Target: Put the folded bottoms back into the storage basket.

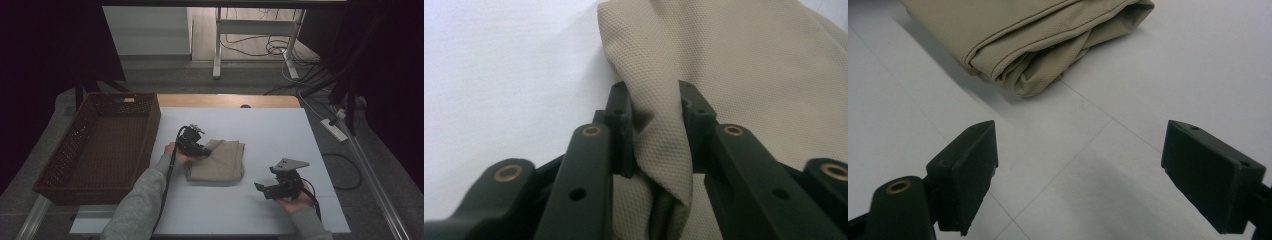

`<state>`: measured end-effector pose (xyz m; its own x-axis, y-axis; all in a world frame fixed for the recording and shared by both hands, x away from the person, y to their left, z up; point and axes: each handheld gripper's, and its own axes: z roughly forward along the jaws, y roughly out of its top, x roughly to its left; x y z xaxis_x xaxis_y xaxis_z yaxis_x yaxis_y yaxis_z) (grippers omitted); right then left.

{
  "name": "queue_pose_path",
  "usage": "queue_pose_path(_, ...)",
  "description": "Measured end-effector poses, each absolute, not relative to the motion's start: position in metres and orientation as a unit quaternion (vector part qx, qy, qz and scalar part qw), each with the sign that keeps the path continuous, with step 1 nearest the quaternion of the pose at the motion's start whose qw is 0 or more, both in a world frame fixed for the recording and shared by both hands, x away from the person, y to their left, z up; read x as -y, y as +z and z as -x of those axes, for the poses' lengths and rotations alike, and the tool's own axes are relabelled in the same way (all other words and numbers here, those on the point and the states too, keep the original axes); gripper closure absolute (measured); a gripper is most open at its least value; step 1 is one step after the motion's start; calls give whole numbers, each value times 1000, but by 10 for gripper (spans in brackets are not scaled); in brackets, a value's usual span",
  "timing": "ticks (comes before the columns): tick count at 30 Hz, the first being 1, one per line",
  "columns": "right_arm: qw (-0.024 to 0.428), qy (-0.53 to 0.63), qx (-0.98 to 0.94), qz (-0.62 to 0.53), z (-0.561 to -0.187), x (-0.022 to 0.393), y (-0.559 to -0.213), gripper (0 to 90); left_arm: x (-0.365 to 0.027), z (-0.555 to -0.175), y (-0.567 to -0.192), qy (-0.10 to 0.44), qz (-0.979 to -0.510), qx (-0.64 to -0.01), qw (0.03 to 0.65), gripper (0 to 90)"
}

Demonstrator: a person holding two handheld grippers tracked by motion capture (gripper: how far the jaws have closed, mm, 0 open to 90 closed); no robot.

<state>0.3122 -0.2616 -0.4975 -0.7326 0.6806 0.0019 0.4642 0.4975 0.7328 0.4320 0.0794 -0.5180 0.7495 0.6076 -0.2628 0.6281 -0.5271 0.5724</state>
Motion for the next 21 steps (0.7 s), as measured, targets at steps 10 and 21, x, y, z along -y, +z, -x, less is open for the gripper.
queue_pose_path(10,134,380,-843,-356,-313,262,-498,154,-83,-426,-515,-1,-866,-351,355,736)
queue_pose_path(21,98,392,-831,-382,-315,241,-502,163,-85,-417,-505,14,-857,-346,381,737)
